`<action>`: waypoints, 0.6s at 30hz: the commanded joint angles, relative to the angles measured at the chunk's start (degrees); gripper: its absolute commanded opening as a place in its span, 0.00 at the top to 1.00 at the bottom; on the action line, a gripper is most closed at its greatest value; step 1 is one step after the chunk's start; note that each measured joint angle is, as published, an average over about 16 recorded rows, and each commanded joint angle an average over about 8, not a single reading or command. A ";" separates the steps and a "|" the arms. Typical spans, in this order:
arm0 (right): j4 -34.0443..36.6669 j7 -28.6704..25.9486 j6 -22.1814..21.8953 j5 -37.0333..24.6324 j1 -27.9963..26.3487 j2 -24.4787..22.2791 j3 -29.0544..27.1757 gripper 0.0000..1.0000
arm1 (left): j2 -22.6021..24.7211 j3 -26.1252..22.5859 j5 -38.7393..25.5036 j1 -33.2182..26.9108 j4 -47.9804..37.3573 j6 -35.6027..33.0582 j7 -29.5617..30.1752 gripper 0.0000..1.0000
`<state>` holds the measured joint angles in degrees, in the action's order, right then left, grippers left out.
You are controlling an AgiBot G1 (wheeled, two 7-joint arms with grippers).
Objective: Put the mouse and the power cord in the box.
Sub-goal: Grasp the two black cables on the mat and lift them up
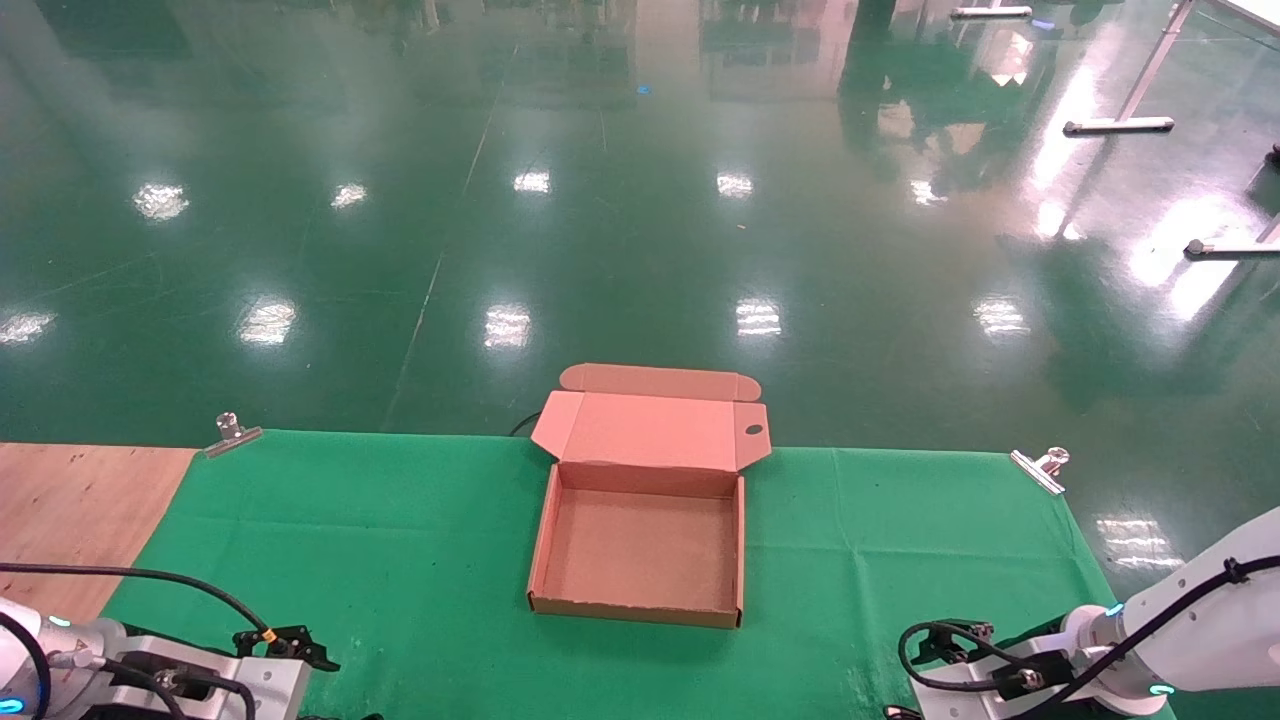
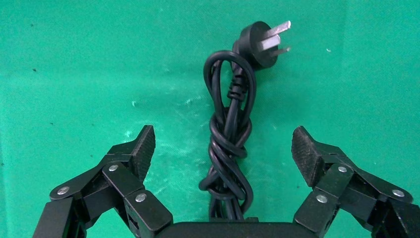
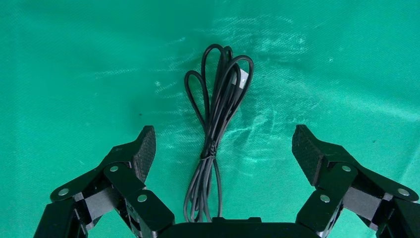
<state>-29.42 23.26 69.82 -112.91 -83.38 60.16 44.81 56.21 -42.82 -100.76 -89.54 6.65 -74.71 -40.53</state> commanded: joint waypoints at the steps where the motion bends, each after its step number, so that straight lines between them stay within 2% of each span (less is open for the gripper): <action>1: 0.99 0.81 -0.12 0.10 -0.26 0.29 -0.01 1.00 | 0.12 -0.05 -0.08 -0.20 -0.88 0.02 -0.50 1.00; 18: 7.14 4.51 -1.24 0.25 -1.47 2.35 0.05 1.00 | 0.29 -0.22 -0.38 -0.86 -4.54 1.07 -2.72 1.00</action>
<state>-22.35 27.75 68.65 -112.61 -84.89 62.44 44.83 56.55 -43.03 -101.13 -90.40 2.18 -73.69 -43.18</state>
